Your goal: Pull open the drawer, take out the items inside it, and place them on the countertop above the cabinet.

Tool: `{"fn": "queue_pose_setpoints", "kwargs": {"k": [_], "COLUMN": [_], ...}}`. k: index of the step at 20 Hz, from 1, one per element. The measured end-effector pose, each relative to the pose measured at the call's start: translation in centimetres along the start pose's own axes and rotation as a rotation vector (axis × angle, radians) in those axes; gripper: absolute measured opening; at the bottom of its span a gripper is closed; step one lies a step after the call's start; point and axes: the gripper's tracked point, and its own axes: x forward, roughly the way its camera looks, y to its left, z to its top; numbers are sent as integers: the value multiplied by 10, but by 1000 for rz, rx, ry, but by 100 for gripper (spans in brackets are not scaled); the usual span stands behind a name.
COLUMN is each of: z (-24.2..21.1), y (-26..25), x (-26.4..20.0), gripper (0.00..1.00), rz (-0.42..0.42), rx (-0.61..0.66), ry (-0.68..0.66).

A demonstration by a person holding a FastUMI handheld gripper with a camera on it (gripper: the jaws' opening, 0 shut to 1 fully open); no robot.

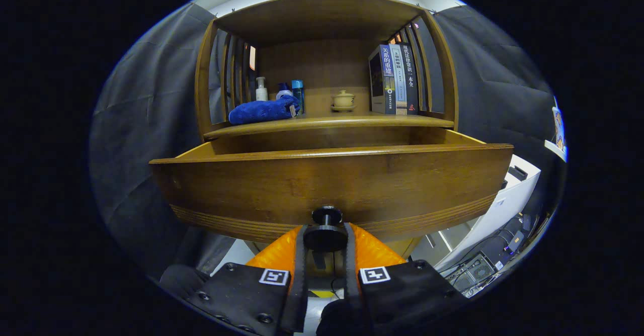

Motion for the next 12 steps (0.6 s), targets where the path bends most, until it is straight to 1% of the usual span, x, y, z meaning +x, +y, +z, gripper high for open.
{"fn": "queue_pose_setpoints", "kwargs": {"k": [6,10,12], "z": [-14,-18,-19], "y": [2,2,2], "x": [-29,-36,-34], "gripper": [38,38,38], "rz": [1,-3,-2], "rx": [-6,20,12], "ry": [17,37,36]}}
